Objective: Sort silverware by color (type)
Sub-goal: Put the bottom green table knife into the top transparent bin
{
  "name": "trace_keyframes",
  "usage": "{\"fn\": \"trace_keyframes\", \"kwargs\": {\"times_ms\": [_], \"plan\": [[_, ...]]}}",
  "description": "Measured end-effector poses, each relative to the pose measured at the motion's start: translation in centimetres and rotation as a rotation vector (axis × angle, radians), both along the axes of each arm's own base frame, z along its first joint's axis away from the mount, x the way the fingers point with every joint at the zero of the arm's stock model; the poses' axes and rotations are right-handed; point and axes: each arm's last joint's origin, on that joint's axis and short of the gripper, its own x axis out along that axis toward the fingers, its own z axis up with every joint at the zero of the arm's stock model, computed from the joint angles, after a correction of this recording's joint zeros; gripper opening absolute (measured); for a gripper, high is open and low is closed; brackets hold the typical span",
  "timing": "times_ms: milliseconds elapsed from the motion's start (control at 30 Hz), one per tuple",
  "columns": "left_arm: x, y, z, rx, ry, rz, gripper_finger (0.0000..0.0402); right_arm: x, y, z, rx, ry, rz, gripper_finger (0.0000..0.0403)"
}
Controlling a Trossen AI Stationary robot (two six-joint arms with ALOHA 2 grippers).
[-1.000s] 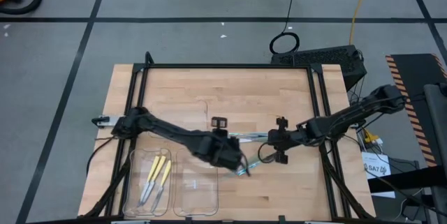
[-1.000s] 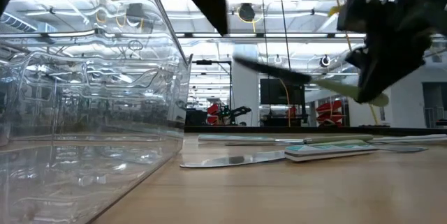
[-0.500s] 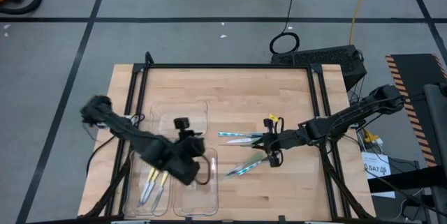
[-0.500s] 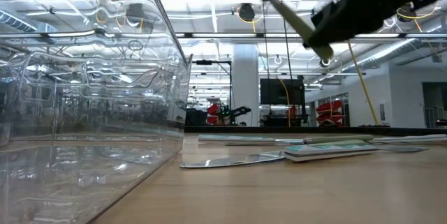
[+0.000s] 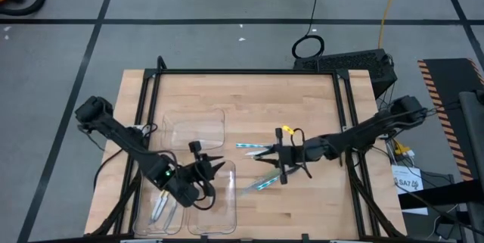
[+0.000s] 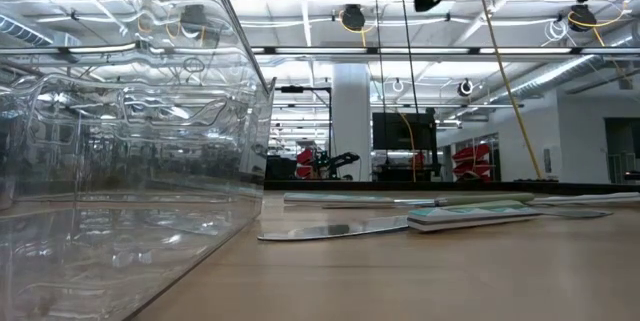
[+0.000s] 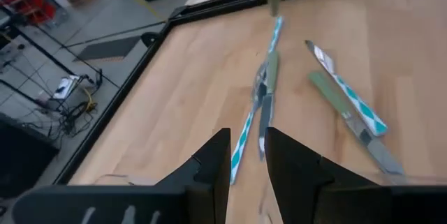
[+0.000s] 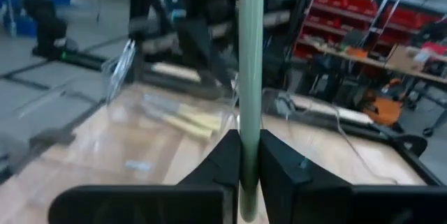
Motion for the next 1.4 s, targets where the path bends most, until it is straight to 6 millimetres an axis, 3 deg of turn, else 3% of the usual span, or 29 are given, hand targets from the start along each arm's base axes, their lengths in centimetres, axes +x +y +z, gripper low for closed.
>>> {"fn": "trace_keyframes", "kwargs": {"times_ms": [200, 367, 667, 800, 1000, 1233, 1400], "plan": [[-0.5, 0.5, -2.5, 0.048, -0.009, -0.028, 0.0097, 1.7, -1.0, -0.7, 0.092, -0.137, -0.05, 0.0025], [-1.5, 1.5, -1.6, 0.049, -0.063, -0.043, 0.0097, 3.3, -2.0, -0.9, 0.111, -0.203, -0.092, 0.0025], [-3.4, 2.3, -1.8, 0.04, -0.138, -0.019, 0.0097, 8.9, -3.0, 1.3, 0.065, -0.292, -0.035, 0.0025], [-4.6, 2.6, -0.4, 0.075, -0.238, 0.108, 0.0097, 10.7, -3.5, 2.2, 0.03, -0.319, -0.056, 0.0025], [-8.9, 4.7, 1.5, 0.228, -0.314, 0.285, 0.0097, 11.9, -3.9, 2.6, 0.016, -0.331, -0.073, 0.0025], [-12.4, 9.3, 5.5, -0.012, -0.258, 0.096, 0.0097, 11.3, -4.1, 4.2, 0.006, -0.36, -0.076, 0.0025], [-13.7, 11.1, 6.8, 0.003, -0.22, -0.038, 0.0097, 11.1, -5.2, 4.9, -0.011, -0.384, -0.022, 0.0025]]}}
